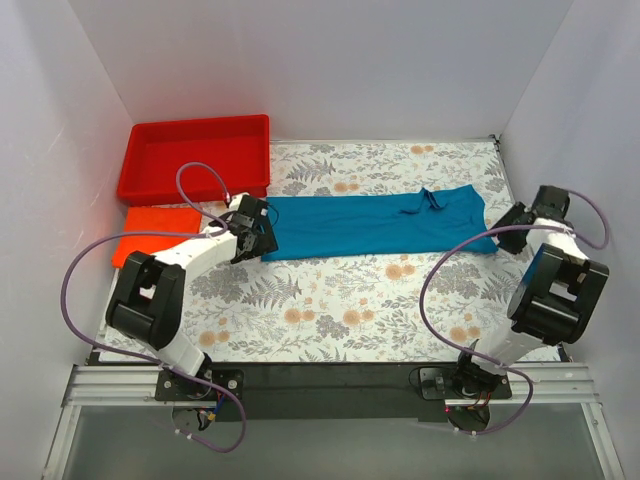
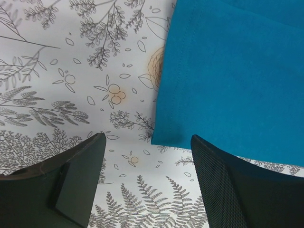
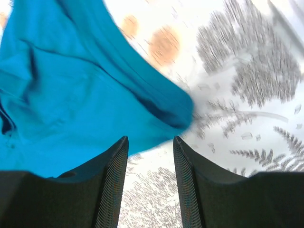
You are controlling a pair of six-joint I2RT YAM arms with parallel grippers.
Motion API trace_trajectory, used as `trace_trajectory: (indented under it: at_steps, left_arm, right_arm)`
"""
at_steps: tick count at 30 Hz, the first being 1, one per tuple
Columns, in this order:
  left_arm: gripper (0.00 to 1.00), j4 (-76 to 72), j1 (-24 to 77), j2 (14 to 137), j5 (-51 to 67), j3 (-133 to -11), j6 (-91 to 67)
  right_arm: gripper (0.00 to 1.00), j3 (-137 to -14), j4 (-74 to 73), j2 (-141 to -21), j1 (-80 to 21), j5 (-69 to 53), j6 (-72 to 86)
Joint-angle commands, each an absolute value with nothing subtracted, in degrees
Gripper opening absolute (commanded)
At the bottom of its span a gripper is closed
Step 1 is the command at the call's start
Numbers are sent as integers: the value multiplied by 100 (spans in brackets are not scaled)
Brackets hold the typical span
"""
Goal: Fold and stack the t-shirts
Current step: Fold the tshirt
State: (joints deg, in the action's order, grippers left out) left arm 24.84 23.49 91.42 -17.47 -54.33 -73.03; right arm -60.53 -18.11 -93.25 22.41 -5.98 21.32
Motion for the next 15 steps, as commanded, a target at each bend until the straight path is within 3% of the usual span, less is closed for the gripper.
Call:
trace_trajectory:
  at_steps: [1,9,15]
  left_arm:
    - [71,2513,2364,9228,-1468,-5581,-7549]
    - [71,2549,2364,9597,-1310,-5651,-7725]
    - [62,2575,2364,9791,-1134,-5687,-7743]
  right_arm:
    - [50,-5328,-845,-9018,2548,-1712,2706]
    - [54,-4386,-53,-8833,3111,-2109,2795]
    - [53,-4158,412,-8982,3401,-2311,2760]
